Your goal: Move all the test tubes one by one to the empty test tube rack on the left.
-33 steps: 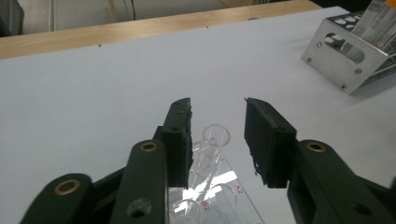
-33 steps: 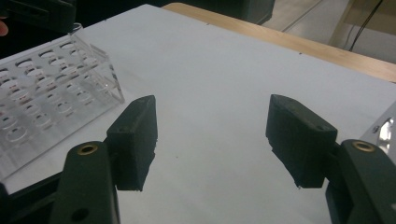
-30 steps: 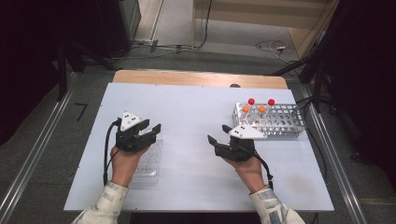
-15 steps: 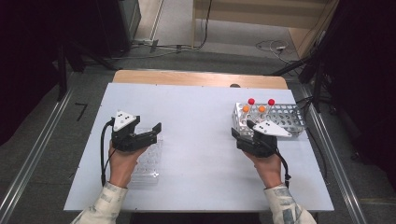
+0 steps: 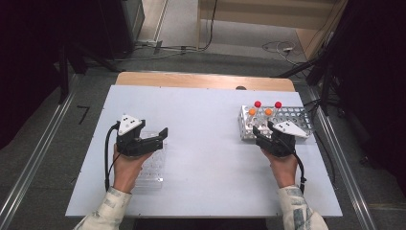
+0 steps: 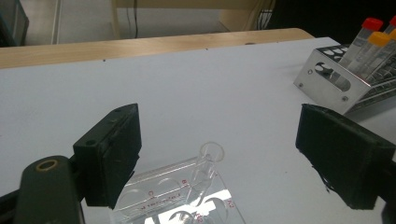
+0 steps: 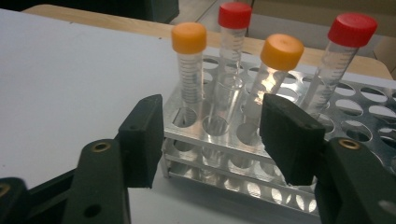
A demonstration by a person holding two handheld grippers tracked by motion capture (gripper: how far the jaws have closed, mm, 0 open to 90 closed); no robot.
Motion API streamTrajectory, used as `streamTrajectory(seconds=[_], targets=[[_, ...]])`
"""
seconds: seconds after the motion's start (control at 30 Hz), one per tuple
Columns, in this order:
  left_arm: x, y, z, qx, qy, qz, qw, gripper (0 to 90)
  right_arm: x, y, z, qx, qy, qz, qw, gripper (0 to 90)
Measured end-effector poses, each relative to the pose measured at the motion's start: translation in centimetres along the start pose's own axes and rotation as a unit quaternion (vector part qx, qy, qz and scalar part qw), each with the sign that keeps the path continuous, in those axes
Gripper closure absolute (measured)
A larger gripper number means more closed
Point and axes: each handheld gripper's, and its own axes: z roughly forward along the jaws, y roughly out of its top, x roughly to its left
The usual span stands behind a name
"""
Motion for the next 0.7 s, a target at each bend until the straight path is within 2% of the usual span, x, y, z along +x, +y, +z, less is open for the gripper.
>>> streamTrajectory(seconds=[0.17, 0.3, 0.7], targets=[[0.0, 0.0, -0.1, -0.001, -0.003, 0.000, 1.0000, 12.8, -0.4, -0.1, 0.9, 0.000, 0.002, 0.010, 0.9999, 50.1], [-0.1, 0.0, 0.0, 0.000, -0.003, -0.001, 1.0000, 12.4, -0.5, -0.2, 1.5, -0.001, -0.008, 0.016, 0.9998, 60.4], [-0.1, 0.0, 0.1, 0.003, 0.001, 0.001, 1.0000, 12.5, -0.6, -0.4, 2.7, -0.002, -0.005, 0.020, 0.9998, 68.3]])
